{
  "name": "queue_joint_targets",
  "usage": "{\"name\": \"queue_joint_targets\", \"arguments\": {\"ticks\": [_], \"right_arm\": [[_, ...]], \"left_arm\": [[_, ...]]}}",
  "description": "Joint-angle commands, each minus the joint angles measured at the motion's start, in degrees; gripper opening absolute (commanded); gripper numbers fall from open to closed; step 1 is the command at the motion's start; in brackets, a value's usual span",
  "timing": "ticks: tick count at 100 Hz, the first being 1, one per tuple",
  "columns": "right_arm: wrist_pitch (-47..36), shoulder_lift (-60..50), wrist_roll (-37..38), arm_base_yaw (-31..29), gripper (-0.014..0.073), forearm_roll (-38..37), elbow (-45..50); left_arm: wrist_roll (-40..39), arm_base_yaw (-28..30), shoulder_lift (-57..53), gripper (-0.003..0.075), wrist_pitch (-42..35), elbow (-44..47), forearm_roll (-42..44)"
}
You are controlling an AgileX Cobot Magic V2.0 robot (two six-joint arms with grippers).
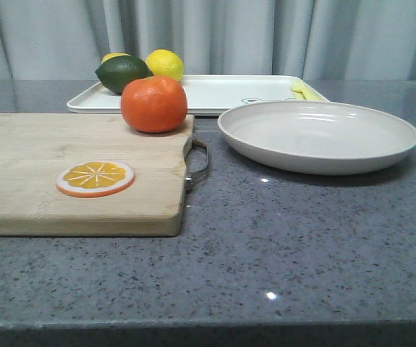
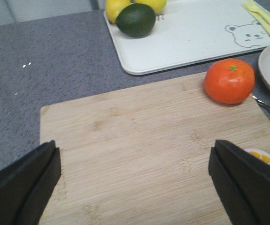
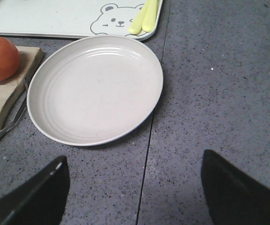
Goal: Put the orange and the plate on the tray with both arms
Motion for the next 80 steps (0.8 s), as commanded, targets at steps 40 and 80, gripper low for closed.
{"name": "queue_joint_targets", "arguments": {"ticks": [40, 80], "right_arm": [[-3.70, 0.35, -0.60, 0.11, 0.0581, 0.68, -2.12], [-2.58, 0.35, -0.60, 0.11, 0.0581, 0.68, -2.12]], "left_arm": [[24.25, -10.07, 25.12, 0.0618, -7.68, -14.74, -22.03], [24.08, -19.97, 45.64, 0.0618, -12.16, -27.84, -20.39]]}}
